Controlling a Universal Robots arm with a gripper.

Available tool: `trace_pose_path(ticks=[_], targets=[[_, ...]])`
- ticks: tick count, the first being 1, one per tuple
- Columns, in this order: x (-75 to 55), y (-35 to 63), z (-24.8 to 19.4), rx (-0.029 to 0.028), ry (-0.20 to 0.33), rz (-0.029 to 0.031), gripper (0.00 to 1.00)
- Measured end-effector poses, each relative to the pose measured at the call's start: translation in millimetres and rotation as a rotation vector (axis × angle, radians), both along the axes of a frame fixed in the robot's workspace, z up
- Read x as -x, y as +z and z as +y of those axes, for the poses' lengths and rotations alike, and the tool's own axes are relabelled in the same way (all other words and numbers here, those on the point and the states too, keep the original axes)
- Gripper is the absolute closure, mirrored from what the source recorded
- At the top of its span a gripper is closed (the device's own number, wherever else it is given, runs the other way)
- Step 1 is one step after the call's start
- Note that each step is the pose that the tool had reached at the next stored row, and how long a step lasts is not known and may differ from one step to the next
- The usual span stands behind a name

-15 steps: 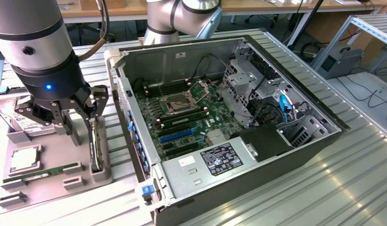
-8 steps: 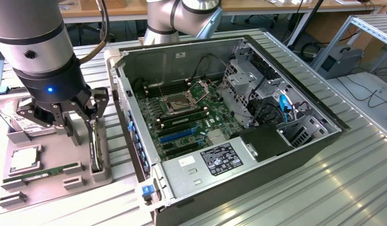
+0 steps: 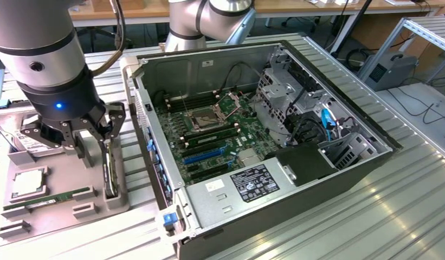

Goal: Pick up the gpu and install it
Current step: 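Pick up the gpu and move the gpu toward the slot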

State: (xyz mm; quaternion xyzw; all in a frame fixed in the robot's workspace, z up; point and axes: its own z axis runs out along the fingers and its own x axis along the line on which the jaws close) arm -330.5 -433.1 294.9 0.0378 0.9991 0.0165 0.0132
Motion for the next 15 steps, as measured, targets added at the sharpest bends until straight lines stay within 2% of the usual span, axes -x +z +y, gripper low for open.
trace_pose_path(ticks=[15], targets=[[0.0, -7.5, 0.0, 0.0, 0.0, 0.0, 0.58]])
